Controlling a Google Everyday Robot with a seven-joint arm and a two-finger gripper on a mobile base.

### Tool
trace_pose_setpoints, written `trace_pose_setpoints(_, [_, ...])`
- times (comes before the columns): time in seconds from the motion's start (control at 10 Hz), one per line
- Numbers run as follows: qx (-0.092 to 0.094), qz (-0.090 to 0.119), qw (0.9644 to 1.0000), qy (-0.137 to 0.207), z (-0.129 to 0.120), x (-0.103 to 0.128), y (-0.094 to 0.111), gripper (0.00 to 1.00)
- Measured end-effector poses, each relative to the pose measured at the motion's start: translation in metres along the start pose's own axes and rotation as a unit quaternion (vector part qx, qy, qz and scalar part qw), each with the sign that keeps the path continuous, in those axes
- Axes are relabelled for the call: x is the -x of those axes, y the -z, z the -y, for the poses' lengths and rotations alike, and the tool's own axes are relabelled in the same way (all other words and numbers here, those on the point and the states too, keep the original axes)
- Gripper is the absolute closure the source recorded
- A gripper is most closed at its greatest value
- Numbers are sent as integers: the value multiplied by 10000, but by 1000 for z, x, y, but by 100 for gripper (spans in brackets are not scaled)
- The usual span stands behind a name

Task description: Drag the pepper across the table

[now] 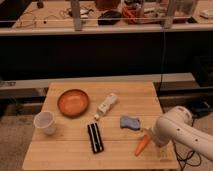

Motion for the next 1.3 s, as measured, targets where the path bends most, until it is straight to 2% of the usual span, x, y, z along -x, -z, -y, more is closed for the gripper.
trace_pose_setpoints(0.7, [-58,214,9996,199,2,3,-15,20])
trace_pose_setpoints(1.3, [-70,305,9992,252,-1,3,-25,20])
